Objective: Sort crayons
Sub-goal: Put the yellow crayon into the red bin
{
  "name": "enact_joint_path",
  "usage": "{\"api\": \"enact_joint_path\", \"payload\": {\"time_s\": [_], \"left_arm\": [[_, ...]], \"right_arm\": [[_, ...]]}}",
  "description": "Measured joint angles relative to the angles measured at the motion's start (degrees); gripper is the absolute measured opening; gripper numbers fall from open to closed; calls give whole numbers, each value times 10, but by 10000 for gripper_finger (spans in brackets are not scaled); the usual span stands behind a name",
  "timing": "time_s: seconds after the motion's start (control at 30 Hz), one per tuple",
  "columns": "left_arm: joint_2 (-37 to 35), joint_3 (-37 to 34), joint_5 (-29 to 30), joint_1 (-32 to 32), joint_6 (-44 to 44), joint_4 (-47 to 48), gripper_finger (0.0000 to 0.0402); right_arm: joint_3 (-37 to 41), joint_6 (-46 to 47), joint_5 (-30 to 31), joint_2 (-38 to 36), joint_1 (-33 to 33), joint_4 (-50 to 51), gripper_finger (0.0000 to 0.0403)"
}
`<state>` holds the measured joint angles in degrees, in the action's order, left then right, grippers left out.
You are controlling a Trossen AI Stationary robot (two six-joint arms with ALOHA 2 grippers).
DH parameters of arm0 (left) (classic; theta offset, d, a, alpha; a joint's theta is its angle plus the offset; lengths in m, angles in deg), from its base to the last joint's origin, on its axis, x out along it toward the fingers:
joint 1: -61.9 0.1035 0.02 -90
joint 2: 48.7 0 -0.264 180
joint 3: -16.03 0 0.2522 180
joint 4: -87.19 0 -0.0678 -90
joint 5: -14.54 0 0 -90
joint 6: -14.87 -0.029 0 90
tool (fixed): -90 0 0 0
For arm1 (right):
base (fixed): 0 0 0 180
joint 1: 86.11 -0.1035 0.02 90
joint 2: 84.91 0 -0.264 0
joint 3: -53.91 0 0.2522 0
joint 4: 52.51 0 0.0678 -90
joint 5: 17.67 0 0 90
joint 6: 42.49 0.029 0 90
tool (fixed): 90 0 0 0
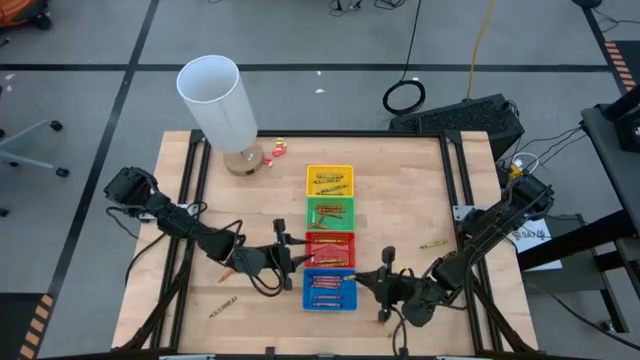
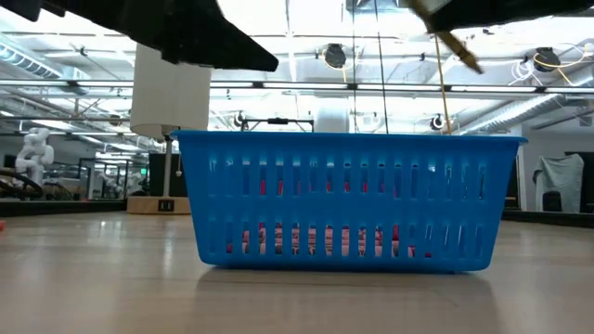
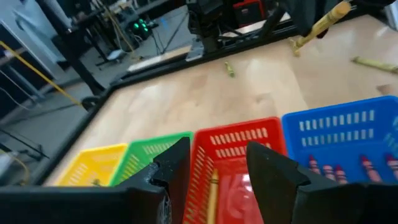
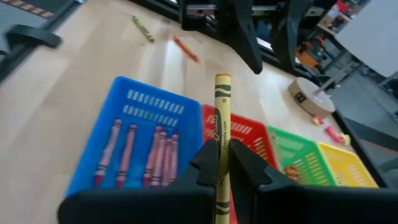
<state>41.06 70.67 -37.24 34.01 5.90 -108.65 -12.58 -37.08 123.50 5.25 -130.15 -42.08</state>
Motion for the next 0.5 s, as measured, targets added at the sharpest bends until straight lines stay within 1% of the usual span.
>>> {"api": "enact_joint_path", "payload": {"time_s": [0.13,0.33,0.5], "left_arm": [[0,0,-3,7,-27,-10,157],[0,0,-22,8,-34,-12,157],[0,0,-24,8,-20,-11,157]], "right_arm": [[0,-14,-5,-8,34,0,4],[0,-58,-79,-30,90,1,4],[0,-47,-112,-34,138,-4,4]]}}
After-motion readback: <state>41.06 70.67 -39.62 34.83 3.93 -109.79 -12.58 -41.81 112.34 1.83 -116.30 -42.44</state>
